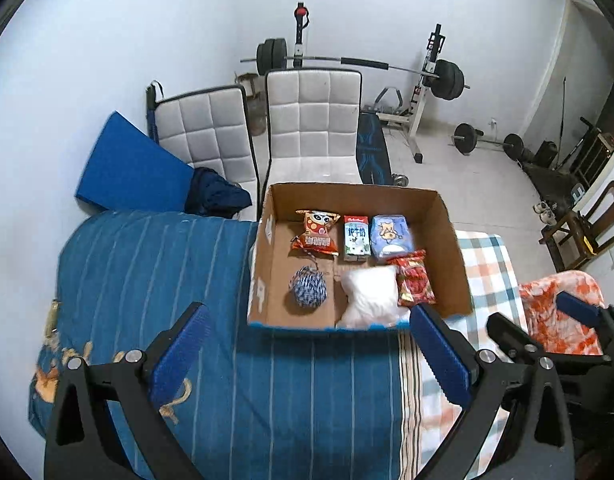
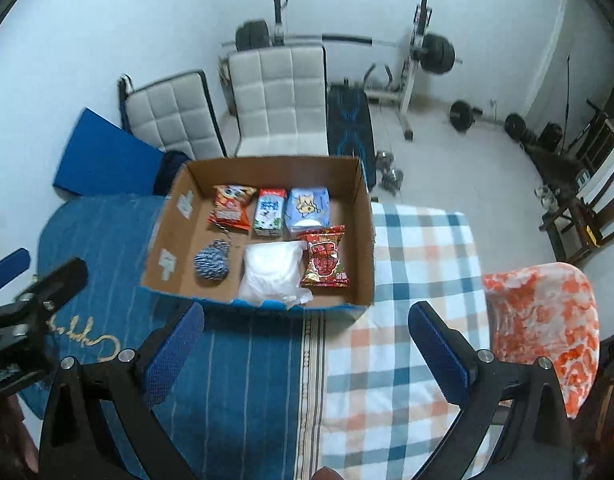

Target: Organize soft objects

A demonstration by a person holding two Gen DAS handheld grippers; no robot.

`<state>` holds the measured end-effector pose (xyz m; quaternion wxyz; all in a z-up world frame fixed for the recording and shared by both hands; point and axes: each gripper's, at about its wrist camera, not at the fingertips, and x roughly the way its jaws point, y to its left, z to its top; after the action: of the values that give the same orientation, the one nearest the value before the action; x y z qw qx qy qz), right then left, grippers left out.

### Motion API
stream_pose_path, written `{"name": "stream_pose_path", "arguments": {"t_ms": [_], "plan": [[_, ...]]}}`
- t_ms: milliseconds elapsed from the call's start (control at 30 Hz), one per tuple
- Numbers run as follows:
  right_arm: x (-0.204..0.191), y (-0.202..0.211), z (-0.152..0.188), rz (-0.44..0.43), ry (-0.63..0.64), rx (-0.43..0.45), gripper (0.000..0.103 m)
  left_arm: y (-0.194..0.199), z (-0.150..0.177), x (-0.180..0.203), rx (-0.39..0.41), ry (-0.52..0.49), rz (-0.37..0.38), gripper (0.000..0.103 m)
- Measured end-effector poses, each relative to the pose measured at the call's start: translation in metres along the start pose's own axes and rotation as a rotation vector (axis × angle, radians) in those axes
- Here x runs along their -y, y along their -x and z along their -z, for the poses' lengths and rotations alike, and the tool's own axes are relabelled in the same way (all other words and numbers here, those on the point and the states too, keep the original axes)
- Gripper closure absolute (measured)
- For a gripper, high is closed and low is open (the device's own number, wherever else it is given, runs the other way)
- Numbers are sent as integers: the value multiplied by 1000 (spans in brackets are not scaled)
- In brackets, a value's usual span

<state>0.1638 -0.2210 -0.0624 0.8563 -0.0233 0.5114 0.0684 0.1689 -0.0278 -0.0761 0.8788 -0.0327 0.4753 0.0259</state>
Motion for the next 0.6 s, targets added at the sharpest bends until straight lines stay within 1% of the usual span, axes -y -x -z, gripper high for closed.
{"name": "stream_pose_path", "arguments": {"t_ms": [67,100,167,233,300,467,600], "plan": [[0,26,11,-3,4,29,0,22,9,2,13,-9,-12,1],[2,40,17,-18,-4,42,0,34,14,4,25,-15,-15,1],[4,60,26,-43,-18,47,0,57,24,3,44,-9,-15,1],[5,81,34,-49,-15,67,0,78,33,2,61,-8,-14,1],[5,101,43,-53,-6,80,0,95,40,-2,72,1,-39,1],[3,139,66,-82,17,76,0,128,53,-9,68,41,-13,1],[5,154,73,-66,33,86,0,150,57,-7,90,43,-13,1]]}}
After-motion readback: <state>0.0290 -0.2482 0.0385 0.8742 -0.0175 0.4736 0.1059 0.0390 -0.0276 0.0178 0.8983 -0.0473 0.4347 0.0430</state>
